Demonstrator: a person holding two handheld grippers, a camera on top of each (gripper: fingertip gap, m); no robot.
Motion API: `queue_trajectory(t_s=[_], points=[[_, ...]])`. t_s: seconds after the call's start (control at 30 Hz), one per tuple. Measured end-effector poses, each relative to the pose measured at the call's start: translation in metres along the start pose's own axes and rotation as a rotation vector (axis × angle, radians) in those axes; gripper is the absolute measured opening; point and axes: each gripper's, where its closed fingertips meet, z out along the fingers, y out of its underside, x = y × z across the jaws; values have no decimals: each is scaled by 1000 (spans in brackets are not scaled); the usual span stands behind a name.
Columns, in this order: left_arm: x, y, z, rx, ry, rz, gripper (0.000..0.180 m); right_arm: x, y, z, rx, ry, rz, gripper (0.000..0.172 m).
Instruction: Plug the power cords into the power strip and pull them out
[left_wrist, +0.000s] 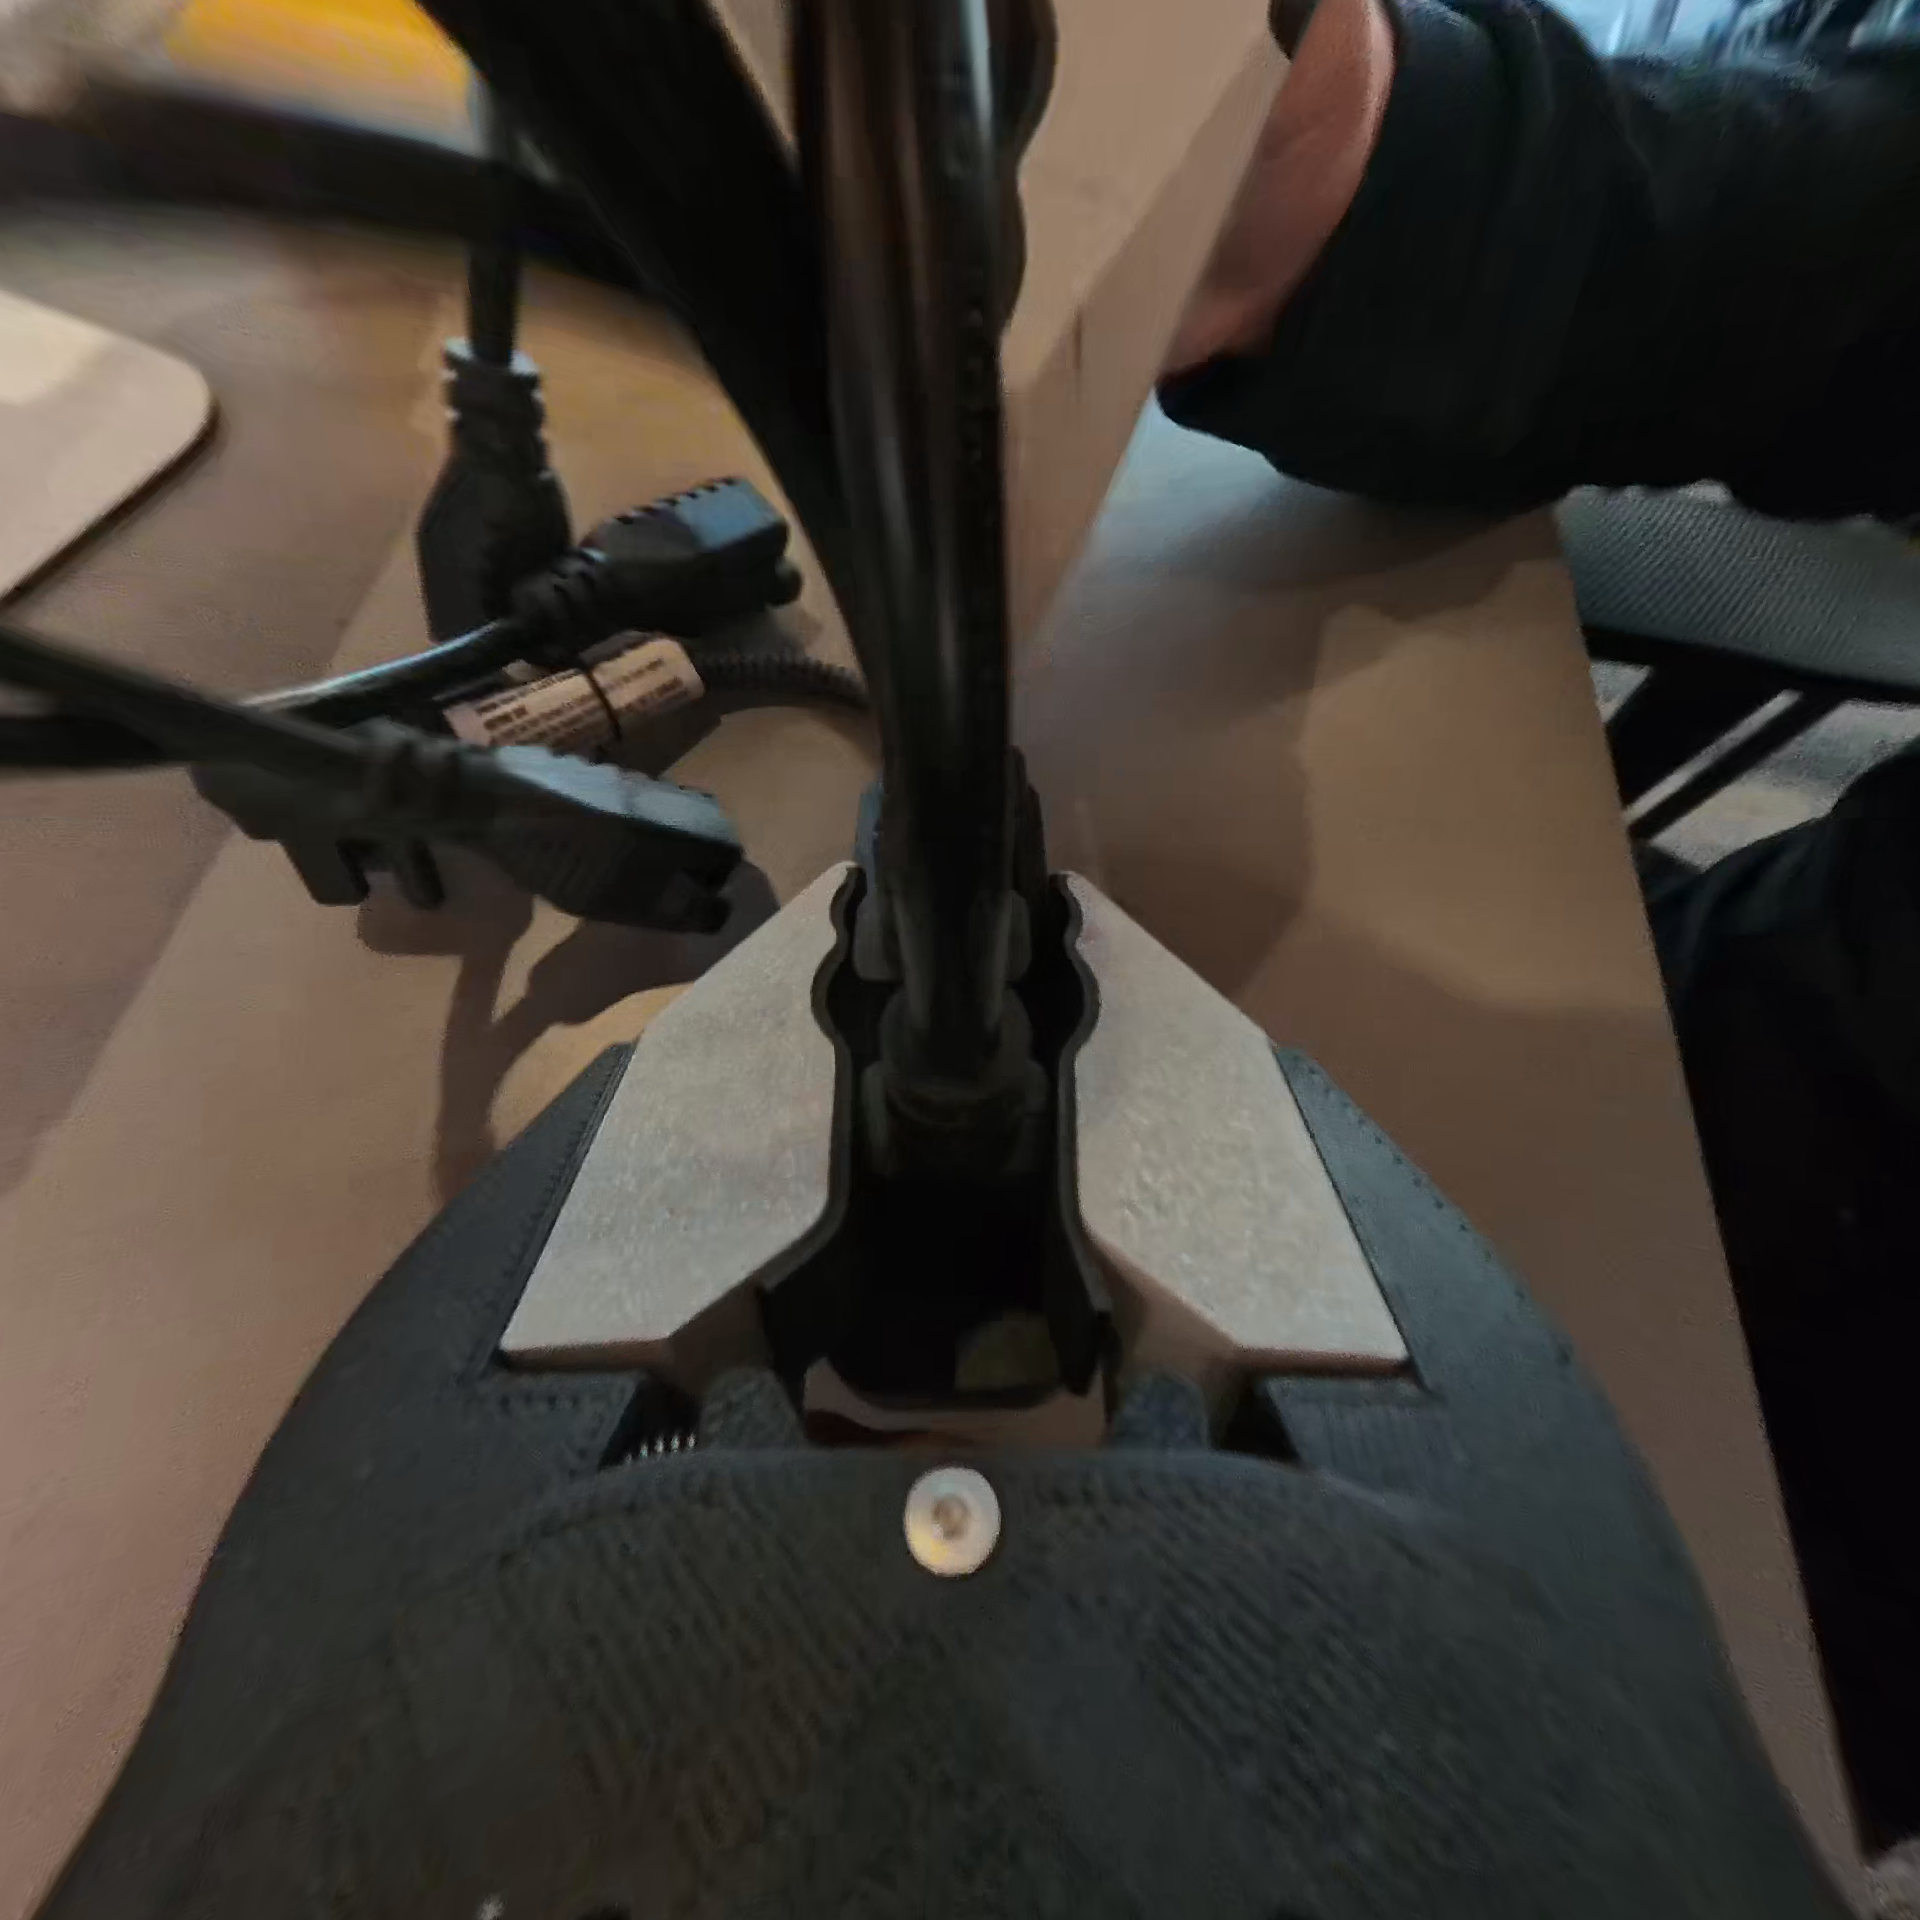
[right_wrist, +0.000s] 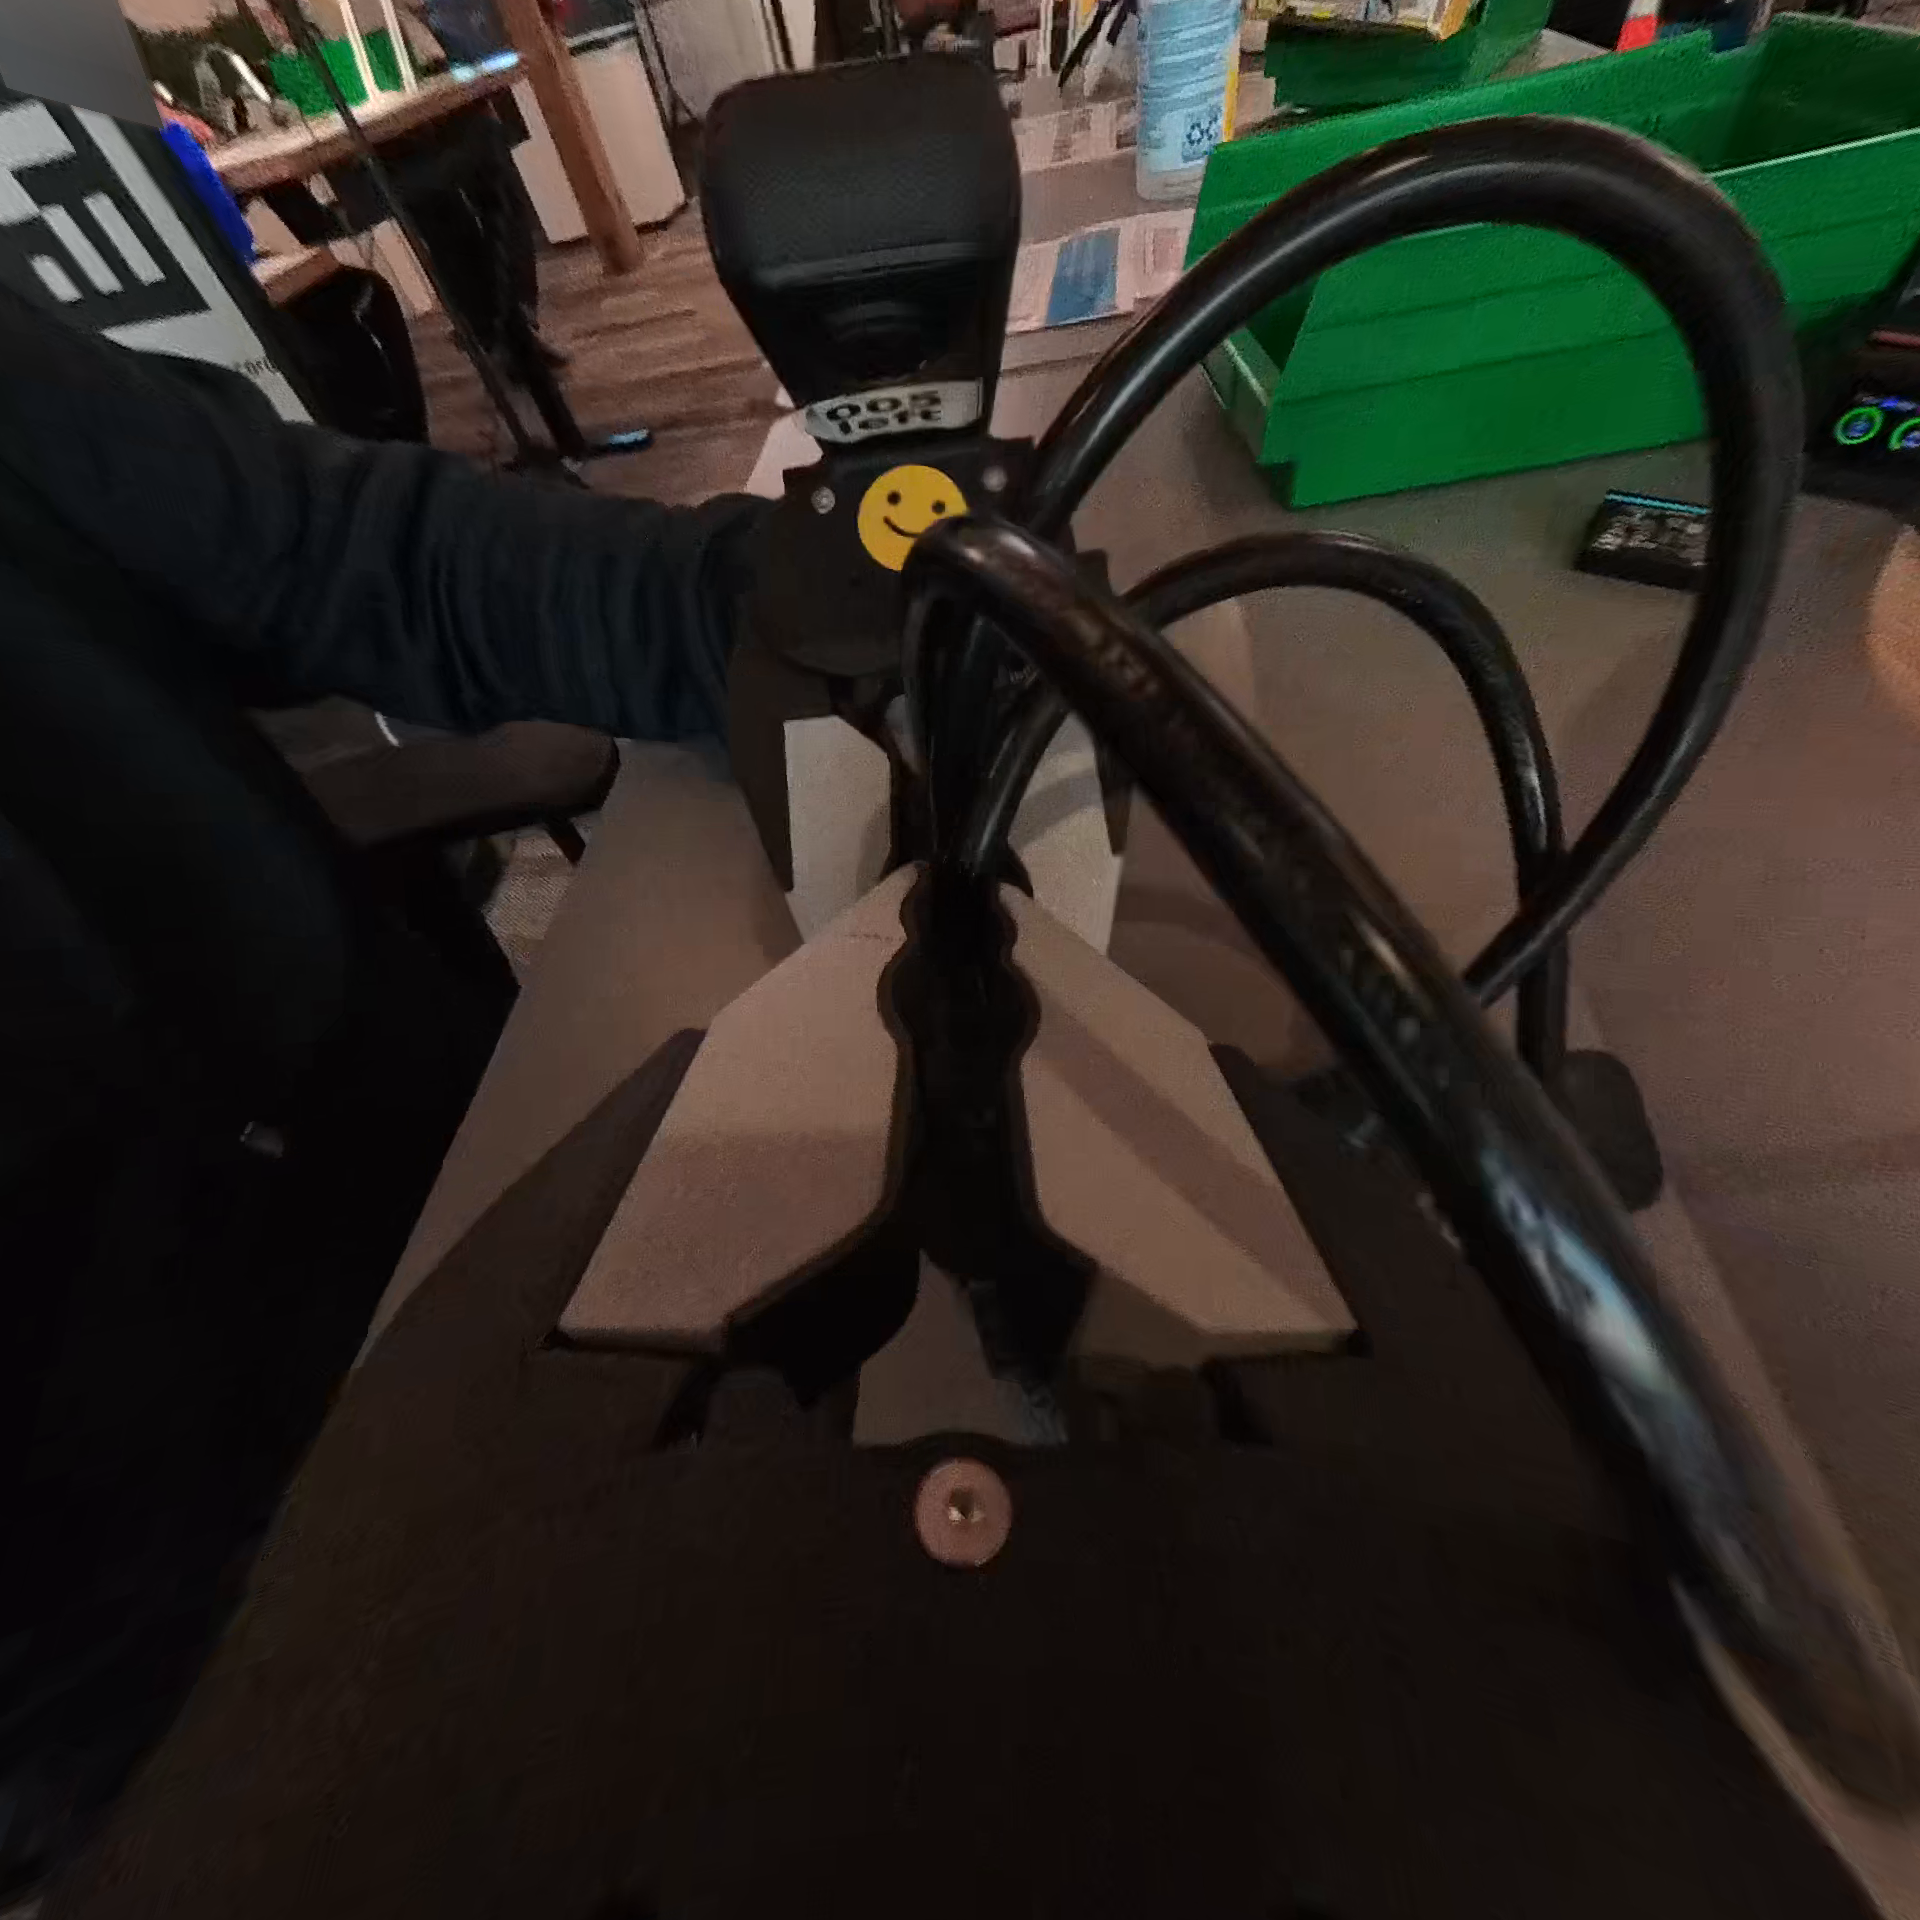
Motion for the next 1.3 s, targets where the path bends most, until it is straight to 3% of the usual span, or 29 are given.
queue_trajectory(t_s=[0.07, 0.17, 0.23, 0.37, 0.5, 0.67, 0.83, 0.93, 1.03, 1.2, 1.3], points=[[-7, -9, -9, 37, 5, -32, 34, 9, -2, -13, 24, 31, 23, 6], [-1, -3, 8, 22, 7, -5, 34, 0, -5, 8, 11, 6, 19, 5], [1, -4, 1, 18, 18, -4, 34, -3, -7, 11, 13, -7, 7, 6], [-6, -5, -7, 16, 6, -12, 34, 7, 0, -15, 38, 3, 46, 6], [-2, -6, 6, 26, -1, -2, 34, -1, -6, 10, 28, -14, 35, 6], [-5, -4, -5, 18, 5, -30, 34, 8, 1, -16, 40, -3, 42, 5], [-2, -12, 3, 46, 6, -19, 34, -2, -13, 11, 62, -16, 42, 5], [1, 0, 1, 1, -1, 4, 35, -3, -7, 5, 38, -19, -1, 6], [-5, -1, -4, 1, -10, -9, 35, 9, 1, -18, 84, -38, 97, 5], [0, -11, 4, 66, 16, -9, 34, -3, -15, 11, 98, -44, 61, 6], [2, -1, 3, 8, 6, -3, 35, -3, -10, 5, 42, -17, -15, 6]])
